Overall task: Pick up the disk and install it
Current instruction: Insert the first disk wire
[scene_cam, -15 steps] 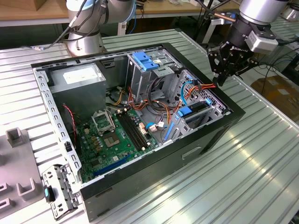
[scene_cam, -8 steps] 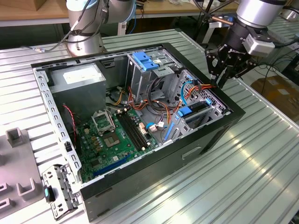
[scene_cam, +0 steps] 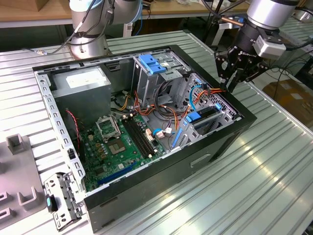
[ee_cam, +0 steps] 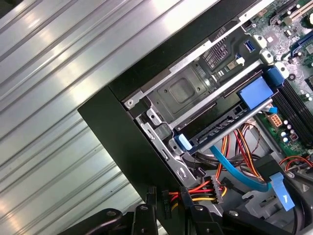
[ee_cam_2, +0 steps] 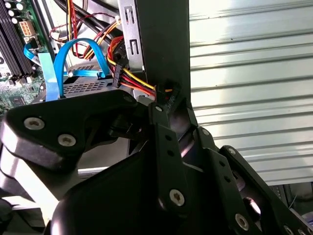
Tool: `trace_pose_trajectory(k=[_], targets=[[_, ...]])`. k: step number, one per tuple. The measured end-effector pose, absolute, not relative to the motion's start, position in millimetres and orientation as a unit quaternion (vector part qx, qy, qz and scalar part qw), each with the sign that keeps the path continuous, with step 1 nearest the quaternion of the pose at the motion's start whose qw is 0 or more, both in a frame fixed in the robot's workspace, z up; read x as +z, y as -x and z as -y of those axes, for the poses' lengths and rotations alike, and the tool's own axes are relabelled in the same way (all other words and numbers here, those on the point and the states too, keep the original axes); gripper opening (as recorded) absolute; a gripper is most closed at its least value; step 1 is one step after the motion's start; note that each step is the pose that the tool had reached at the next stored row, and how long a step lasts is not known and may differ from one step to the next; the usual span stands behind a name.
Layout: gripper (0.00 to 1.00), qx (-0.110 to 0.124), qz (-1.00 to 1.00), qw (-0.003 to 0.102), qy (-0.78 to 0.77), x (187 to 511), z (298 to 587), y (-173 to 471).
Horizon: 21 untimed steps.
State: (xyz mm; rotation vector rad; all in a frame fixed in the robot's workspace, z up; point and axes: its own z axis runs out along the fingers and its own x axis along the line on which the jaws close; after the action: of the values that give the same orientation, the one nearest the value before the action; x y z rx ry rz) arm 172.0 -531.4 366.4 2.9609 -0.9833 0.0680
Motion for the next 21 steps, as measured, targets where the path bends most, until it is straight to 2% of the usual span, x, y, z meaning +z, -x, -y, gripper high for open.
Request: trace_pose_trajectory(k=[5, 6, 7, 21], targets=[[0.3, 0.022, 0.315, 0.01, -0.949, 366, 531, -172], [0.17, 0.022, 0.315, 0.01, -0.949, 366, 531, -172], [0.16, 0.022, 0.315, 0.01, -0.949, 367, 531, -172], [0.16, 0.022, 0.321, 0.01, -0.947, 370, 531, -157]])
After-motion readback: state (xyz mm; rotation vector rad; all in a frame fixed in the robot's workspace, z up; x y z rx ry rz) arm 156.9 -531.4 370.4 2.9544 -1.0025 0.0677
